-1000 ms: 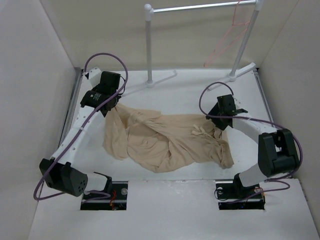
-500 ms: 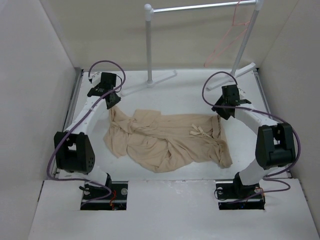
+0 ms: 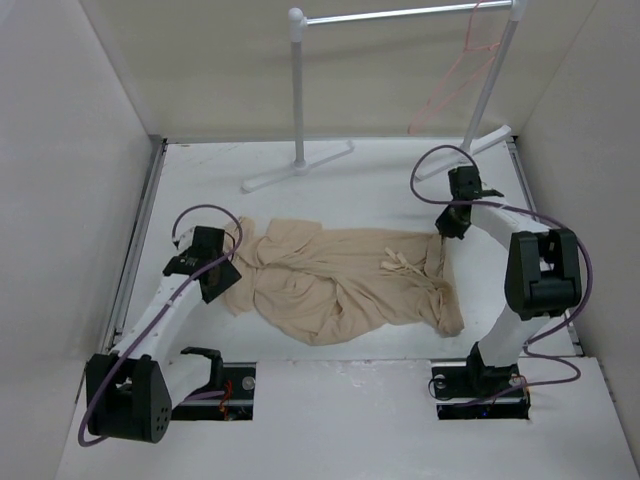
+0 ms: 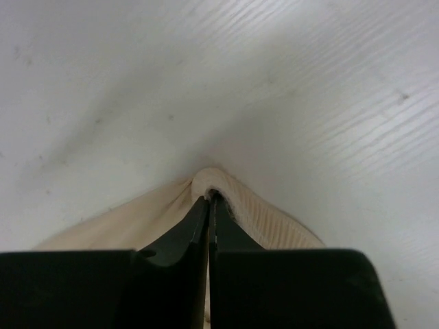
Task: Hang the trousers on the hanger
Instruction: Flatten out the trousers at the center of the board.
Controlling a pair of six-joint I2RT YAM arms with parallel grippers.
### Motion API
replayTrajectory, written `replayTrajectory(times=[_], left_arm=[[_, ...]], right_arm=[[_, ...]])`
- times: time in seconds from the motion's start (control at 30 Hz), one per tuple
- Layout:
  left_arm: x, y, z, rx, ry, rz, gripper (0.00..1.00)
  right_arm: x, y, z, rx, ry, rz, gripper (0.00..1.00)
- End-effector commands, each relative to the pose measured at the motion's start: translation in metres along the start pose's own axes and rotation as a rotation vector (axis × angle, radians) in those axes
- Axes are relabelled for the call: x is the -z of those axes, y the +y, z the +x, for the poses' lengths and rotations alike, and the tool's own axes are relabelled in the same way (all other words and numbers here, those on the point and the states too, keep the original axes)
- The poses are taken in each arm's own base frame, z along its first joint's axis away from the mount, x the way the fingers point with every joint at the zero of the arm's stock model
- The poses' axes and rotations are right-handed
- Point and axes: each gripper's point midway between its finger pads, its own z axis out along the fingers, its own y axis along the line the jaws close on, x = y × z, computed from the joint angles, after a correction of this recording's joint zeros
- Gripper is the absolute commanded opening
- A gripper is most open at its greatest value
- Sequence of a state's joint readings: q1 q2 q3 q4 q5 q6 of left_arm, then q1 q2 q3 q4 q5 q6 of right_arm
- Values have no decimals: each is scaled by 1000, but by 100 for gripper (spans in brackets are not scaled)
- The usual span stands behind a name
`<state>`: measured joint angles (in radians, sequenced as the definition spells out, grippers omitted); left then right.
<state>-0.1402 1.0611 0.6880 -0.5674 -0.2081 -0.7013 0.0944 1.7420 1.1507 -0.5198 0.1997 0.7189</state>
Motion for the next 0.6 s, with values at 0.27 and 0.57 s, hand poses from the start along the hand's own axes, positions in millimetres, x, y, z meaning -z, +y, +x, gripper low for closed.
replayTrajectory(times=[0.27,0.57], left_arm=[[-30,17,46,89,136,-28,50],[-44,-8,30,148,109,38,29]], right_arm=[[26,-43,-79,-318,-134,-55,41],[55,-35,-8,-74,-120,-52,41]])
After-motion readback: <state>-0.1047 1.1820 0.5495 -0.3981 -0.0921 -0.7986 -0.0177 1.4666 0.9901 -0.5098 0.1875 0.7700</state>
